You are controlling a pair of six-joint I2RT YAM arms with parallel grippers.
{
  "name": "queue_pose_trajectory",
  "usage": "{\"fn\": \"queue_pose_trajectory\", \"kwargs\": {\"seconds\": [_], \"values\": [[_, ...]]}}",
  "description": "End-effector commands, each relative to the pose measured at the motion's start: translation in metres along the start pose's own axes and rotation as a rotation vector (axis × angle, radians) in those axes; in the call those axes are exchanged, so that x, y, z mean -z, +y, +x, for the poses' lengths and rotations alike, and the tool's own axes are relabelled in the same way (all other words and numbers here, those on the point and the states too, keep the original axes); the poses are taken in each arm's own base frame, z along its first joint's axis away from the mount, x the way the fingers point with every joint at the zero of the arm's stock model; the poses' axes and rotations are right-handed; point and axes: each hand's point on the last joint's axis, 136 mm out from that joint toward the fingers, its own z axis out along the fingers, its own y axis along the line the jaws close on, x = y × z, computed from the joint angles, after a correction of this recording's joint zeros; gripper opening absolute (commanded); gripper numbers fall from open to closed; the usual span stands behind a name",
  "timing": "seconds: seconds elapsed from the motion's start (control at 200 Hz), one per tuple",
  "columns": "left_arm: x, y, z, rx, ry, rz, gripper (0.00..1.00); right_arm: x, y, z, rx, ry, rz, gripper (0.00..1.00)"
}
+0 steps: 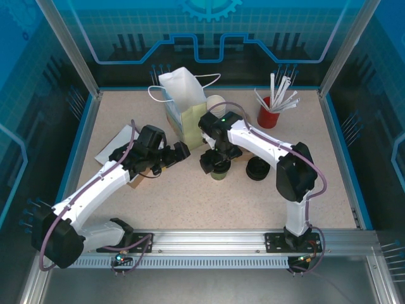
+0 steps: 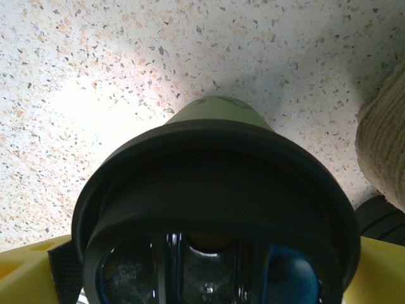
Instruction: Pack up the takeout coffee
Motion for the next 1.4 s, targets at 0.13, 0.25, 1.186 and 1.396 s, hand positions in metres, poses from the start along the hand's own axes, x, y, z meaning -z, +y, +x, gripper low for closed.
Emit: {"fn": "queue_pose_trajectory", "kwargs": {"seconds": [0.13,0.25,1.186,1.396], "values": [[0.001,0.008,0.000,0.012,-0.004,-0.024,0.99,-0.004,0.008,-0.003,0.038,0.013,-0.004,1.00],[0.001,0.008,0.000,0.012,-0.004,-0.027,0.99,-0.007,0.008,-0.003,0.037,0.020,-0.002,0.98],[0.002,0.004,-0.005,-0.005,-0.014,-0.028,0.99,0.066,-0.050,0.050,-0.169,-0.067,-0.053,0.86],[0.004,0.004,-0.006,-0.016,-0.018,-0.034,0.99,0.104,-0.118,0.067,-0.315,-0.151,-0.027,0.85]]}}
